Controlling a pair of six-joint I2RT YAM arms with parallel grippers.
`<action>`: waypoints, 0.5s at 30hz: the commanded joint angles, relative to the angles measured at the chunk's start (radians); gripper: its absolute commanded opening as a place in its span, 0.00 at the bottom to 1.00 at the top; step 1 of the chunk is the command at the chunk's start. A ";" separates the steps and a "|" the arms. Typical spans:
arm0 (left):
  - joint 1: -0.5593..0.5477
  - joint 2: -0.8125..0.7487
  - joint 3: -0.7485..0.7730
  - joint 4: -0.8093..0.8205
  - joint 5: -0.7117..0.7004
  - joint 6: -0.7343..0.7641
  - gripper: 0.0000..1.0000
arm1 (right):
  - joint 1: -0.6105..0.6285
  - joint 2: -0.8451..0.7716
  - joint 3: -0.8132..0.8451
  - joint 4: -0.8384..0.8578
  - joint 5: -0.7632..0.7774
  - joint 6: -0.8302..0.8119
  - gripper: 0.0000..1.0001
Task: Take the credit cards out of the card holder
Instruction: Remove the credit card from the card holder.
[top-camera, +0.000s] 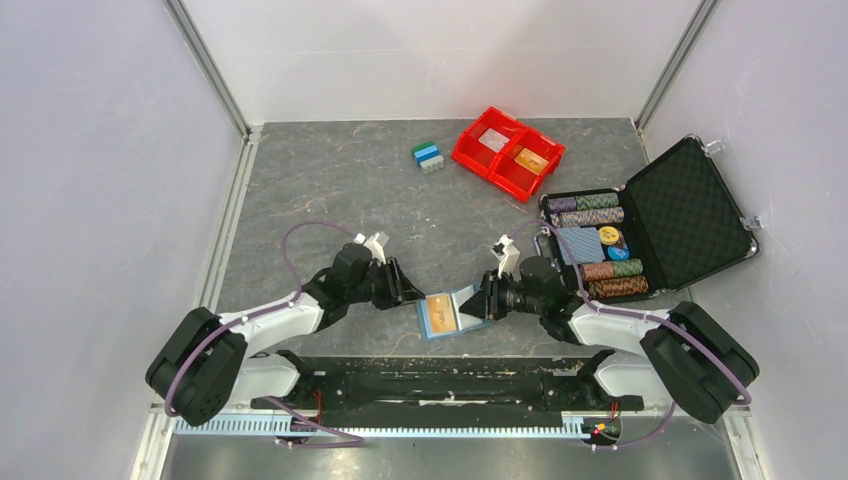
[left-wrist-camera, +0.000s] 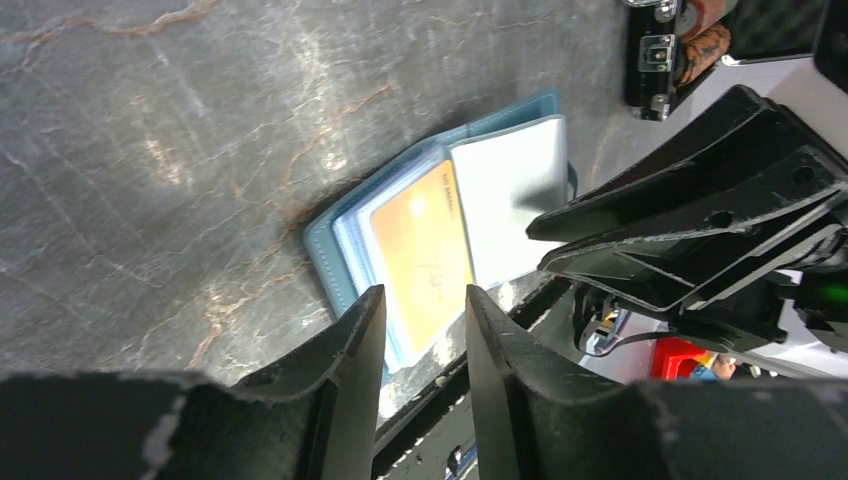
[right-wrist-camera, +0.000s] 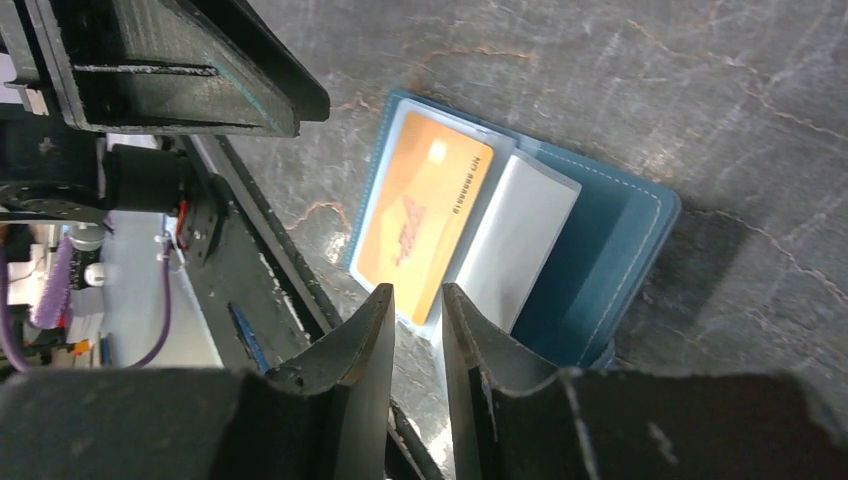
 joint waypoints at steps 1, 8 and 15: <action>-0.011 -0.028 0.040 -0.031 0.009 0.036 0.38 | -0.001 -0.005 0.009 0.093 -0.034 0.046 0.26; -0.013 0.091 -0.006 0.130 0.073 0.028 0.21 | -0.001 0.073 0.012 0.148 -0.035 0.102 0.24; -0.016 0.193 -0.067 0.298 0.105 -0.004 0.17 | -0.001 0.143 0.024 0.167 -0.050 0.101 0.25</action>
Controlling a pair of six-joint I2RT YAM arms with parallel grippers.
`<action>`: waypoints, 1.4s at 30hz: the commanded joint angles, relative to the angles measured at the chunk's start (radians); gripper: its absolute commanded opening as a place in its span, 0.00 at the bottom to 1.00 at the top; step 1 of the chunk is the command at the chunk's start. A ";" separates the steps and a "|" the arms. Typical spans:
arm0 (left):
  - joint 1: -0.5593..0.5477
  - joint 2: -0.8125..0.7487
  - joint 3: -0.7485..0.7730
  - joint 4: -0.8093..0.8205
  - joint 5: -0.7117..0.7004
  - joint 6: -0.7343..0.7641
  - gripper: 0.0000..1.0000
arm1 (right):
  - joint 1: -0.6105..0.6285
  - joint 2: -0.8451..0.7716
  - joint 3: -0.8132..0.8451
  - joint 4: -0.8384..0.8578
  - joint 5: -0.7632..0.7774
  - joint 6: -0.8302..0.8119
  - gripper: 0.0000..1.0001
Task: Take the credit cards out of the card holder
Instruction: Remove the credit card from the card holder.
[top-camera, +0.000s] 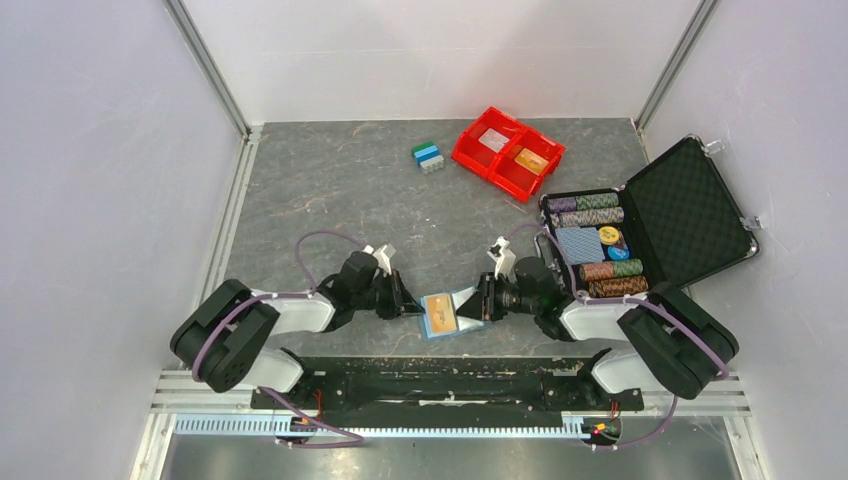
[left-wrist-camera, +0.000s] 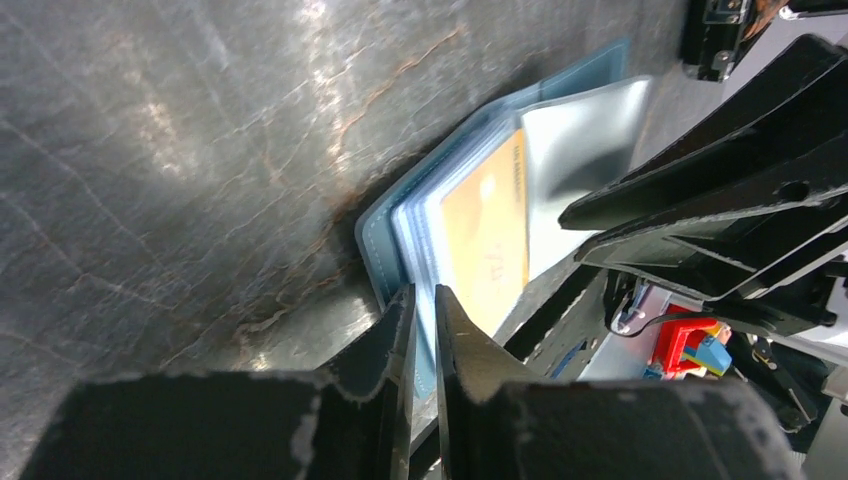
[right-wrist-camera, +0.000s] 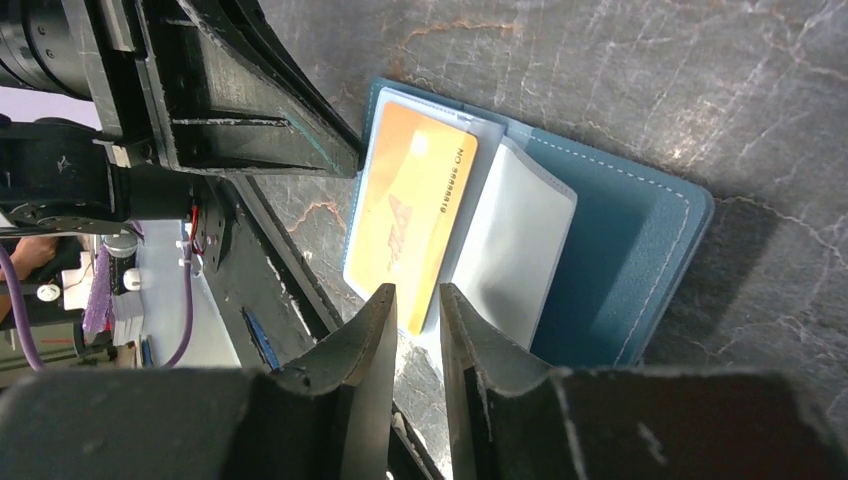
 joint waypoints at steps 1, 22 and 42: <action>-0.007 0.043 -0.038 0.160 0.034 -0.008 0.17 | -0.001 0.029 0.025 0.057 -0.015 0.005 0.25; -0.007 0.079 -0.088 0.224 0.023 -0.023 0.17 | 0.020 0.123 0.006 0.125 0.013 0.045 0.28; -0.009 0.089 -0.088 0.224 0.019 -0.021 0.18 | 0.032 0.174 0.013 0.178 0.019 0.087 0.21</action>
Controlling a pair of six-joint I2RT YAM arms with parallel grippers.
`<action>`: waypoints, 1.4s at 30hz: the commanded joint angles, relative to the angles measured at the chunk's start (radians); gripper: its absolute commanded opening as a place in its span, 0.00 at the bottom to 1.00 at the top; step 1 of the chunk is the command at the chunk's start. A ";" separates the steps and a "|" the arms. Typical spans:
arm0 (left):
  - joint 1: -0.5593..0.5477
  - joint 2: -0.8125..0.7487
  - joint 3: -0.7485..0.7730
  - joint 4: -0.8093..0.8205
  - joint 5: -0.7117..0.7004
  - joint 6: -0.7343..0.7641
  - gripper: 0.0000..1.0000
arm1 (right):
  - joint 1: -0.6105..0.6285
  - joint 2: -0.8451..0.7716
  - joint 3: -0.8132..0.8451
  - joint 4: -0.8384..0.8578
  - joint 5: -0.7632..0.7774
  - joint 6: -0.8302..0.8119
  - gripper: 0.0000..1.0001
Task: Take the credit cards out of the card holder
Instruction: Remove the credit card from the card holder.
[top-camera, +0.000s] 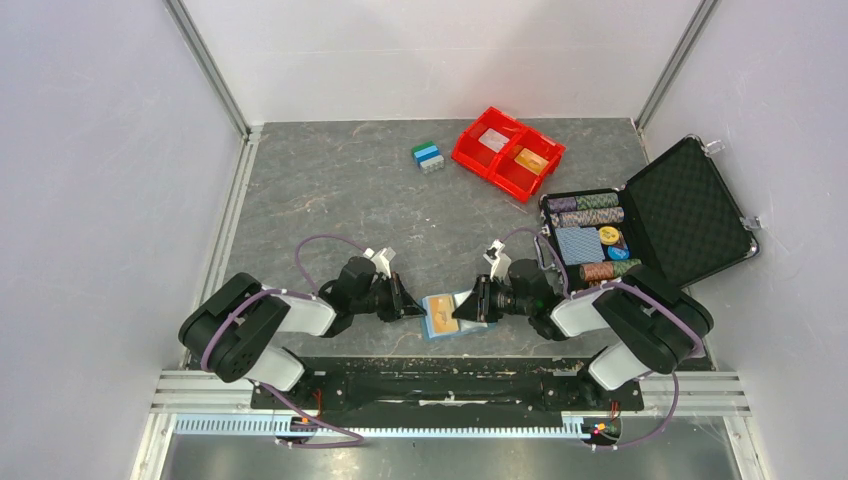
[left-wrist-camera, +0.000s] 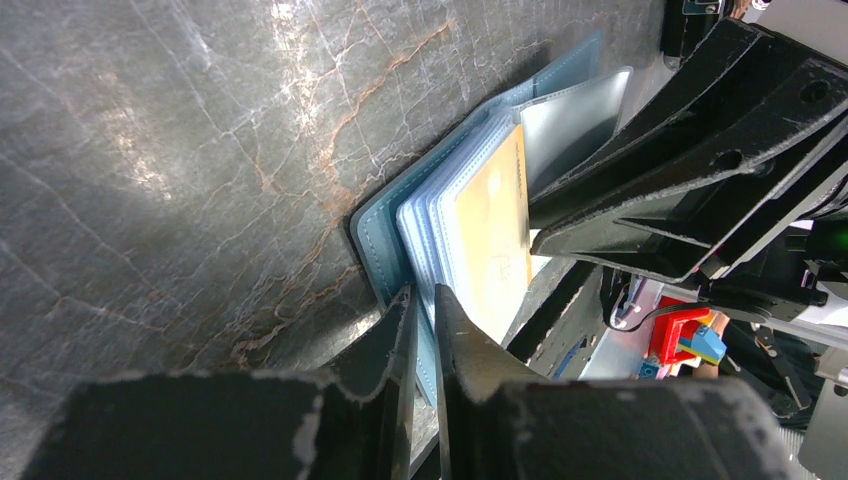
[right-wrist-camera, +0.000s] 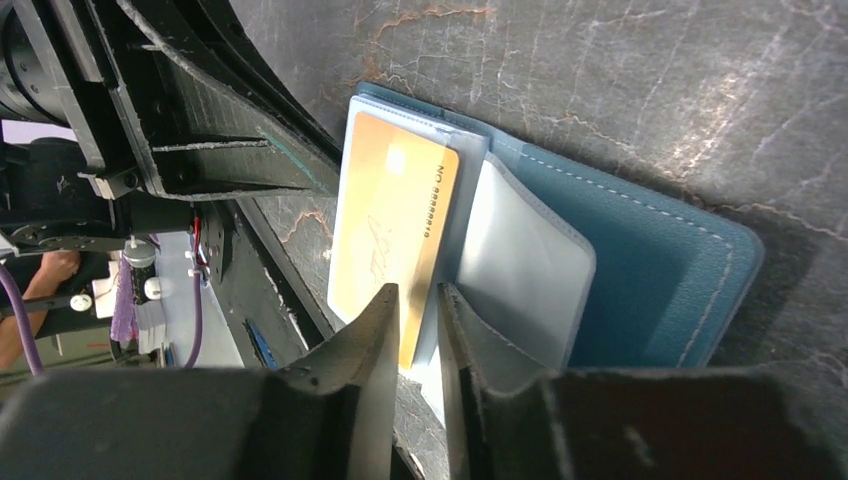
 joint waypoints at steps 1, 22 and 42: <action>-0.007 0.015 -0.014 0.018 -0.009 -0.009 0.18 | 0.009 0.020 0.009 0.056 0.018 0.016 0.15; -0.007 0.033 0.012 -0.091 -0.069 0.056 0.18 | -0.052 -0.095 -0.080 0.058 -0.005 -0.015 0.00; -0.041 -0.128 0.099 -0.231 -0.066 0.007 0.22 | -0.020 -0.061 -0.041 0.065 0.005 0.027 0.23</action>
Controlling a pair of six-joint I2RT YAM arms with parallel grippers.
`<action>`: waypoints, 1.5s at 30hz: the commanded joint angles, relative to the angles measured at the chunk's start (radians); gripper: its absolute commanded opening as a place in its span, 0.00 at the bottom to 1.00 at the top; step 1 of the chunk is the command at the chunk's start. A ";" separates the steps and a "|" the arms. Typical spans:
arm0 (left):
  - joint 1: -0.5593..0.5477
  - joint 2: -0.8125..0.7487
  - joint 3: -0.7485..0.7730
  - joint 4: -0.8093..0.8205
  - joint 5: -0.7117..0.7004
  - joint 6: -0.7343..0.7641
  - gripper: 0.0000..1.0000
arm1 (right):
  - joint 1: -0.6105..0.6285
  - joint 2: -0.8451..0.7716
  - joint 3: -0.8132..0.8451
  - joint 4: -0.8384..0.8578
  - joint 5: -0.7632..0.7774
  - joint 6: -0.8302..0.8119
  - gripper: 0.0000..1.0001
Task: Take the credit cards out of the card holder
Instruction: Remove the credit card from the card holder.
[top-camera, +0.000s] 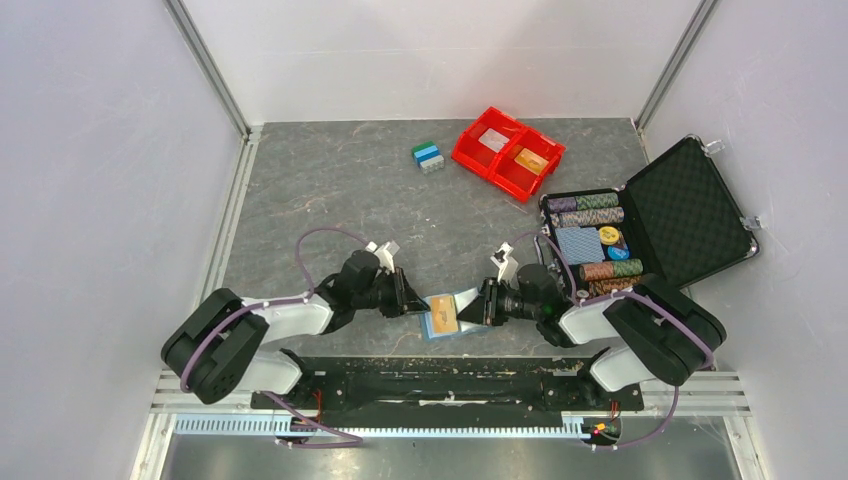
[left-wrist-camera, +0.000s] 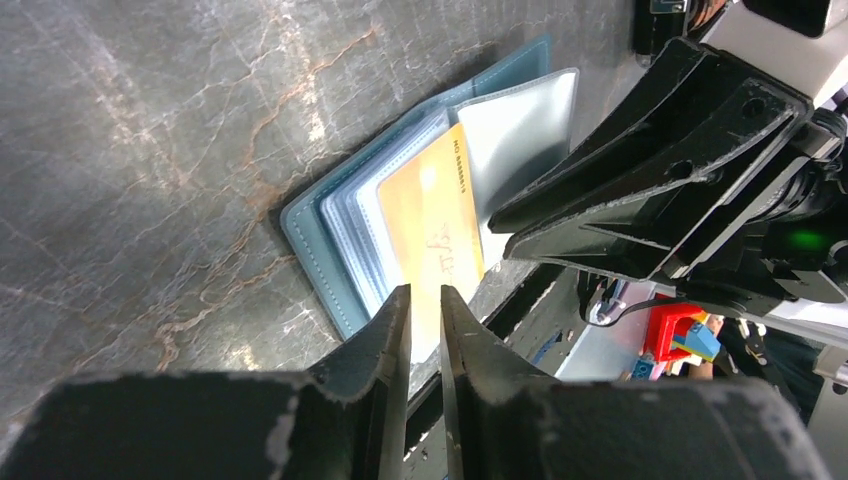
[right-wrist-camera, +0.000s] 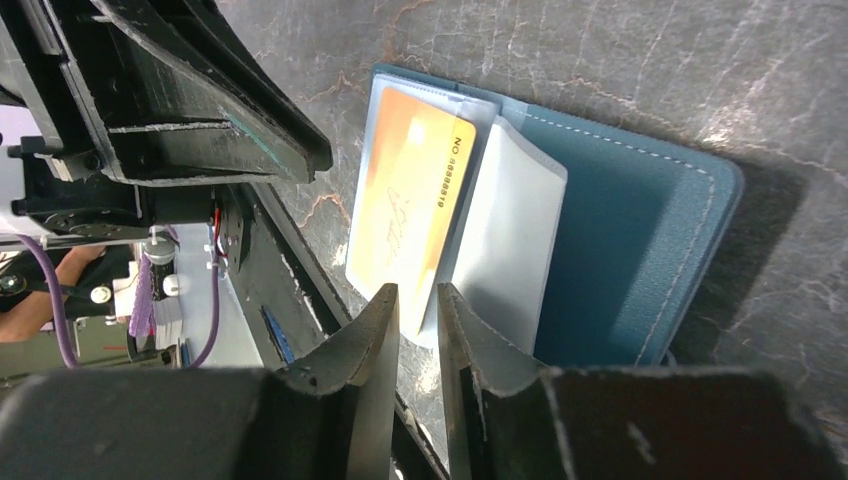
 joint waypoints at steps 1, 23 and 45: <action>-0.006 0.008 0.027 -0.028 -0.040 0.016 0.21 | 0.005 0.011 0.030 0.013 0.037 -0.001 0.23; -0.028 0.198 0.017 0.100 -0.033 0.032 0.10 | 0.012 0.061 0.061 0.008 0.061 0.008 0.28; -0.027 0.257 0.030 -0.022 -0.133 0.078 0.10 | -0.050 0.048 -0.040 0.225 -0.074 0.075 0.00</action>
